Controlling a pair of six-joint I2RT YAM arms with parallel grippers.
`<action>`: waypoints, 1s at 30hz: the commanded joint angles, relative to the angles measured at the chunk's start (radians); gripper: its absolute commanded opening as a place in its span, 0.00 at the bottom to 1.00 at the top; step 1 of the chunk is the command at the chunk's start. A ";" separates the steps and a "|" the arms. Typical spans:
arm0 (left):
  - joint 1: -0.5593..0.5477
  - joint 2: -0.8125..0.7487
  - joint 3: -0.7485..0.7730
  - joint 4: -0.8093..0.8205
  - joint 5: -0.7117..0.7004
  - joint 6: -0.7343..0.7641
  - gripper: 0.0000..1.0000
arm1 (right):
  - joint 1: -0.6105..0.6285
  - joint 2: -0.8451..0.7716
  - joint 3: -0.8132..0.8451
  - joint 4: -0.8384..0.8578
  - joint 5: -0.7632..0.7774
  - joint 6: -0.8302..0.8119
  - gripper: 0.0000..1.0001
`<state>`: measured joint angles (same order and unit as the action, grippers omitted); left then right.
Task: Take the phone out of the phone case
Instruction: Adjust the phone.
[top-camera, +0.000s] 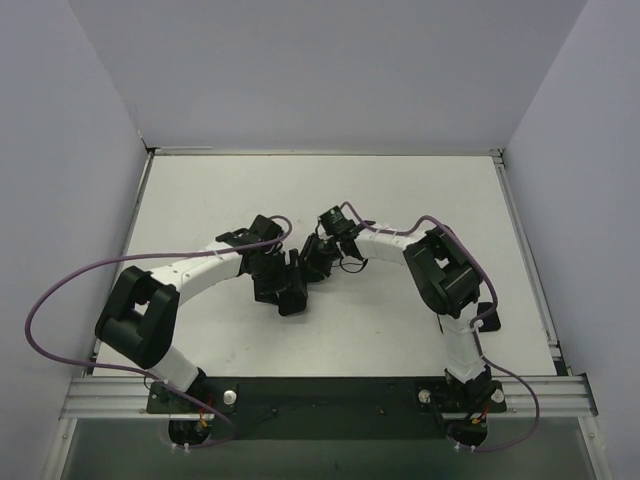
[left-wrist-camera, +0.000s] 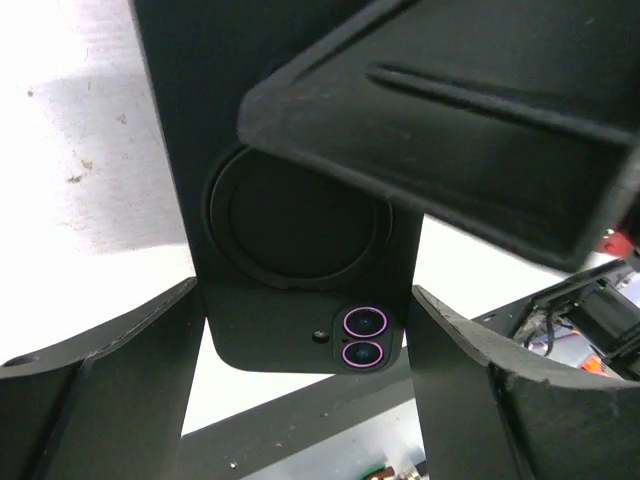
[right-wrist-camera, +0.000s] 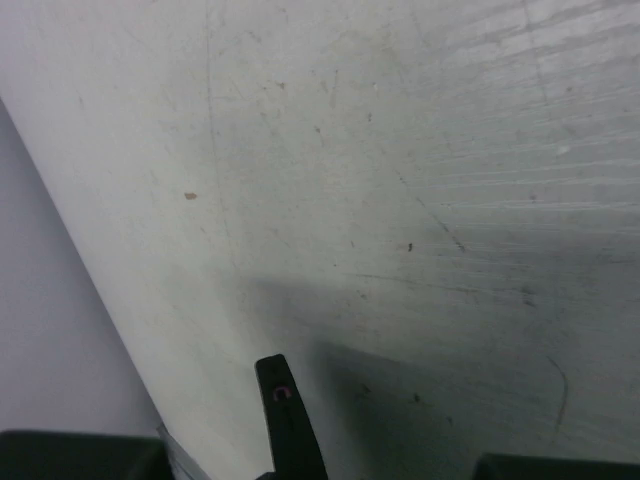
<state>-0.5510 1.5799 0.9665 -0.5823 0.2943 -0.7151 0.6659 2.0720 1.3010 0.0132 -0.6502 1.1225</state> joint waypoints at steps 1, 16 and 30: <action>0.002 -0.035 0.055 0.049 0.049 0.026 0.16 | -0.003 -0.012 -0.002 0.059 -0.037 0.040 0.13; 0.215 -0.240 0.064 0.070 0.310 0.082 0.86 | -0.150 -0.266 0.085 -0.126 -0.003 -0.200 0.00; 0.110 -0.324 0.222 -0.095 0.021 0.347 0.87 | -0.138 -0.314 0.165 -0.473 0.346 -0.035 0.00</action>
<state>-0.3412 1.2945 1.0950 -0.5789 0.4973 -0.5228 0.5049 1.7844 1.3991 -0.2798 -0.4488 1.0039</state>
